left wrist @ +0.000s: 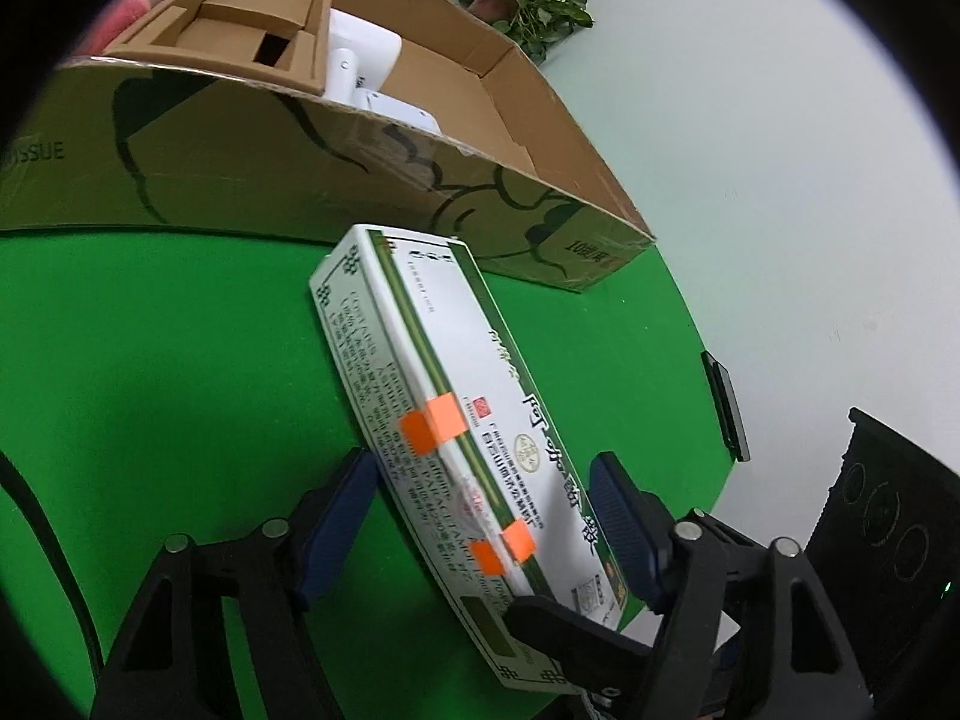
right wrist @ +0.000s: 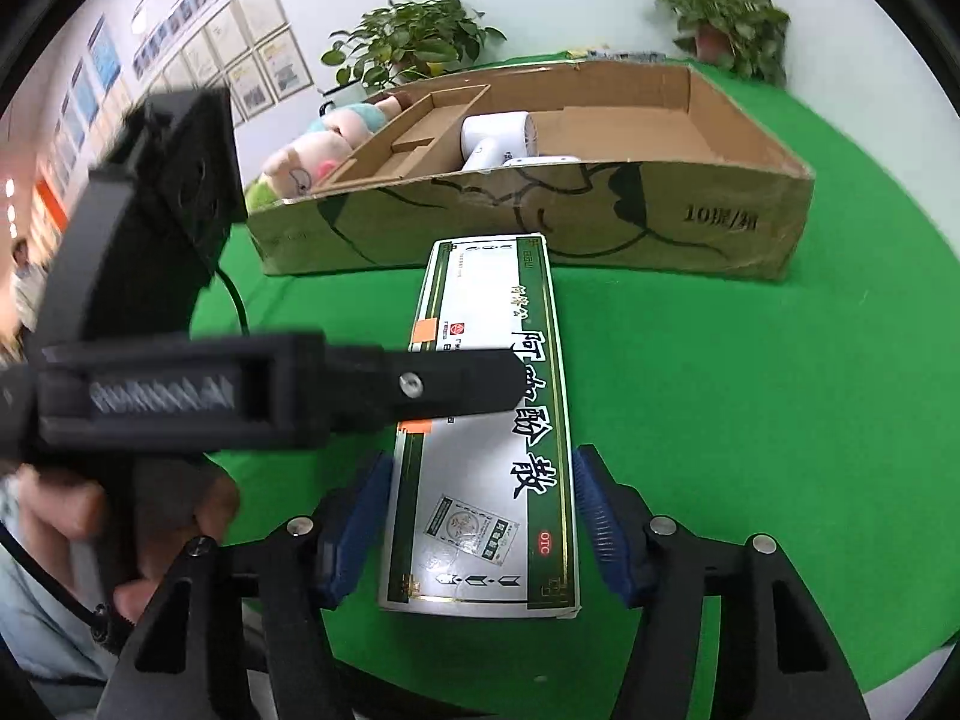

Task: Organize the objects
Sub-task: 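Lift the medicine box and lower it into the box beside the white device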

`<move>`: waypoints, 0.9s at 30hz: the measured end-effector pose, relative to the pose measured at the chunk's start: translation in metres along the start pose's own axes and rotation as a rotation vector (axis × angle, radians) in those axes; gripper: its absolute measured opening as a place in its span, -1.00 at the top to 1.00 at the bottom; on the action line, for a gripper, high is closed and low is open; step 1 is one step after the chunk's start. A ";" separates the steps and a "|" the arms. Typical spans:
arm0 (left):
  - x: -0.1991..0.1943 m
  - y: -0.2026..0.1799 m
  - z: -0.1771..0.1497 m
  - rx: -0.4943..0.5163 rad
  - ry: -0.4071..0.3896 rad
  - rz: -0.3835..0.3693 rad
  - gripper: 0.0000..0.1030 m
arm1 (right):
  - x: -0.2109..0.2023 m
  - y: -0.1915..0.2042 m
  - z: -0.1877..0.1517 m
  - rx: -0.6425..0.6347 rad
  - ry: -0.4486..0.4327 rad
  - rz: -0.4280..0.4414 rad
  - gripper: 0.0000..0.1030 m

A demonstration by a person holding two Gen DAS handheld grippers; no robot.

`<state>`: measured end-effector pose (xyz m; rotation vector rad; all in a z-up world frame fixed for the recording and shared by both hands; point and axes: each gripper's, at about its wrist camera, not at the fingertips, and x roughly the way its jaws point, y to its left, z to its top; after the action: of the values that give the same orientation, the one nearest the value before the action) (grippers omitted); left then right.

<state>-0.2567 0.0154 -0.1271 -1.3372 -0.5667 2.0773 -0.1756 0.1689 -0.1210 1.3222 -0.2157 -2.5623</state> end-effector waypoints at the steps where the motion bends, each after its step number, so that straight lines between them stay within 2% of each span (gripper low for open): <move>1: -0.002 0.002 0.000 -0.006 -0.010 0.018 -0.17 | 0.000 -0.001 0.000 0.024 0.002 0.016 -0.14; 5: -0.009 0.002 0.001 -0.010 -0.027 0.010 -0.05 | -0.002 -0.003 0.000 0.041 -0.001 0.035 -0.14; 8: -0.020 -0.008 0.005 0.017 -0.058 0.013 0.03 | -0.007 0.009 -0.001 -0.007 -0.027 0.000 -0.14; 14: -0.050 -0.037 0.023 0.085 -0.143 -0.010 0.08 | -0.036 0.028 0.010 -0.085 -0.156 -0.069 -0.13; 17: -0.064 -0.063 0.041 0.177 -0.185 0.011 0.10 | -0.048 0.033 0.022 -0.105 -0.207 -0.109 -0.13; 27: -0.082 -0.126 0.097 0.333 -0.272 0.022 0.12 | -0.082 0.021 0.082 -0.091 -0.356 -0.164 -0.12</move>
<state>-0.2878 0.0480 0.0456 -0.8844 -0.2977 2.2677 -0.1938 0.1740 -0.0046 0.8765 -0.0541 -2.8950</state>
